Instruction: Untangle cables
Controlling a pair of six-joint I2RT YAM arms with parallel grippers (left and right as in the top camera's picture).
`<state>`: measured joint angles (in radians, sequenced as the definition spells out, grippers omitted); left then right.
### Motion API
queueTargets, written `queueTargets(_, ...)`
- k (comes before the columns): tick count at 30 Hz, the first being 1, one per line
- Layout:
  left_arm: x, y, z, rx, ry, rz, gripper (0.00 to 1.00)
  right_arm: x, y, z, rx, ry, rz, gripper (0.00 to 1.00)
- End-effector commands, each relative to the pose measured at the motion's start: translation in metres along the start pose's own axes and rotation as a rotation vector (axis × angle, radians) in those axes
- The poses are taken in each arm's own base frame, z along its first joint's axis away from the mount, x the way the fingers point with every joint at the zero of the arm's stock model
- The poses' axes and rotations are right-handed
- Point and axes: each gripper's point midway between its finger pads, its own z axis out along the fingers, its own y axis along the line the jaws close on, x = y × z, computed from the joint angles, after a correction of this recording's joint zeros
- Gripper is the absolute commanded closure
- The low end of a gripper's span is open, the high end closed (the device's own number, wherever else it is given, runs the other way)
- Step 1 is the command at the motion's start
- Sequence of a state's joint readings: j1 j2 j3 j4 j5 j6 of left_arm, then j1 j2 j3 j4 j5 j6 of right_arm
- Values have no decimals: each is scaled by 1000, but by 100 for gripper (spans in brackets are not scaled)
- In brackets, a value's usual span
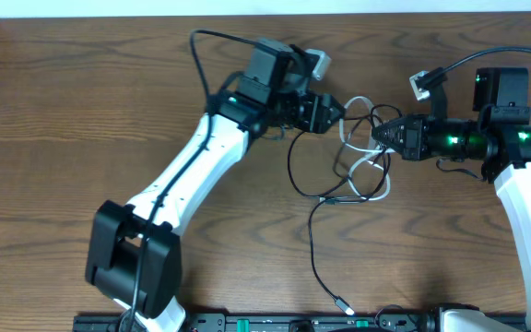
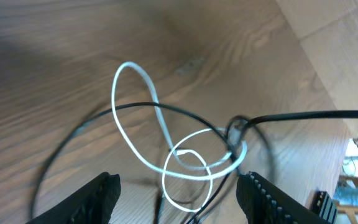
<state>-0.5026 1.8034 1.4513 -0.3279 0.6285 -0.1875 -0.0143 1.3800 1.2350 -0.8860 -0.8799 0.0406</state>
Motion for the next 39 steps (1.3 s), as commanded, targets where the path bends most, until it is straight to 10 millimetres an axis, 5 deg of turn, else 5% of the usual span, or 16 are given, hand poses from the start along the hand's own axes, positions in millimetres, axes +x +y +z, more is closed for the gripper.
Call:
queueTargets(1,5,-14,14,40,16,16,36,-1,5,-3,-7,-1,-17,99)
queueTargets(10,7,-33,21,72,15,27,36,-3,15,-3,-60,-6,-27,99)
queueTargets(17,-10,-64,9,286,-22,22,36,-33,24,-5,-105,-106,12,99)
queueTargets(25,-29,-67,1,331,-77,-14,36,-62,75,-16,-344,-166,-44,99)
queueTargets(32,-73,-74,-9,330,-263,27,36,-57,122,-4,-470,-115,-95,99)
queueTargets(37,-80,-68,-9,293,-295,3,40,-59,124,-2,-469,-120,-91,99)
queueTargets(39,-81,-65,-10,288,-299,1,51,-62,121,-4,-459,-130,-74,99)
